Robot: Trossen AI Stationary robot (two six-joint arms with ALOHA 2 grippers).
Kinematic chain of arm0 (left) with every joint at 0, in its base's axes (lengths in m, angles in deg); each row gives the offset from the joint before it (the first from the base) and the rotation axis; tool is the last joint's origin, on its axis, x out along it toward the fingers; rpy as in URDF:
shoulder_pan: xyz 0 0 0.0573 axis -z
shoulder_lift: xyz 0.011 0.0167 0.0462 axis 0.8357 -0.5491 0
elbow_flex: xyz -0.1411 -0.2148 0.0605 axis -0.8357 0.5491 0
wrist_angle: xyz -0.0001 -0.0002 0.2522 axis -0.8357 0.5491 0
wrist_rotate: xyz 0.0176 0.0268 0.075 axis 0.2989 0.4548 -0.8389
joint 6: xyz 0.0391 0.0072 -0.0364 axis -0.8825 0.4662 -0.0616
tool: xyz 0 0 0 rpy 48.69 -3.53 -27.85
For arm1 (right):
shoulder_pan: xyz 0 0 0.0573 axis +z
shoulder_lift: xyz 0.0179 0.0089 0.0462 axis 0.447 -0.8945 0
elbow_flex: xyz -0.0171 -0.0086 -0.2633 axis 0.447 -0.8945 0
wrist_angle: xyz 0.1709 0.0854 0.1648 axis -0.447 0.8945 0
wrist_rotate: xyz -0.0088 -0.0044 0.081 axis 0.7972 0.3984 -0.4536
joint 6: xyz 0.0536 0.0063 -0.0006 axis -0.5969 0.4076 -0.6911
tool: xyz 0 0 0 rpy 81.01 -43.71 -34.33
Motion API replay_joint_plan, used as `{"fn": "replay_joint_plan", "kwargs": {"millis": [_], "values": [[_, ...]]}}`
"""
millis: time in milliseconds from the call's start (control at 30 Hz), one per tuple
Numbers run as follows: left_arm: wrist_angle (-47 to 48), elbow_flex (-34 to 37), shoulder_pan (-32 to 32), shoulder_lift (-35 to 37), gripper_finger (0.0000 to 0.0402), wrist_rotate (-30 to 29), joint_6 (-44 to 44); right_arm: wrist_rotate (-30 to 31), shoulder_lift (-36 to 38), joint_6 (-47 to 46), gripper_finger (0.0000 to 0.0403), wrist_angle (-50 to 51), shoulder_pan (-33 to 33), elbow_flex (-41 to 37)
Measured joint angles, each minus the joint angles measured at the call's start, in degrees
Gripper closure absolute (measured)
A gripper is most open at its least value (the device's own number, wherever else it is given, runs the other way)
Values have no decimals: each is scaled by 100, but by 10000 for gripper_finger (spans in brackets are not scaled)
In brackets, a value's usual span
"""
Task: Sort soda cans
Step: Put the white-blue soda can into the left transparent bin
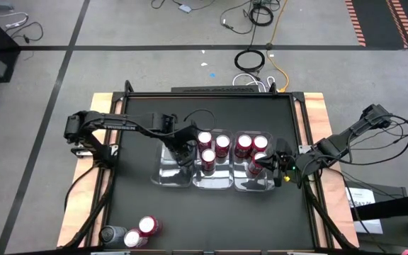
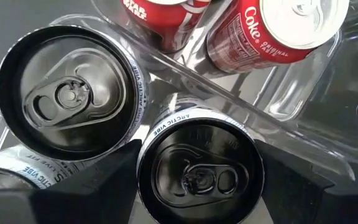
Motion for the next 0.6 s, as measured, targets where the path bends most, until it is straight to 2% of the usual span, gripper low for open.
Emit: {"fn": "replay_joint_plan", "kwargs": {"millis": [600], "values": [[-68,-9,0,2,116,-9,-2,-306,0,282,402,4,2,0]]}}
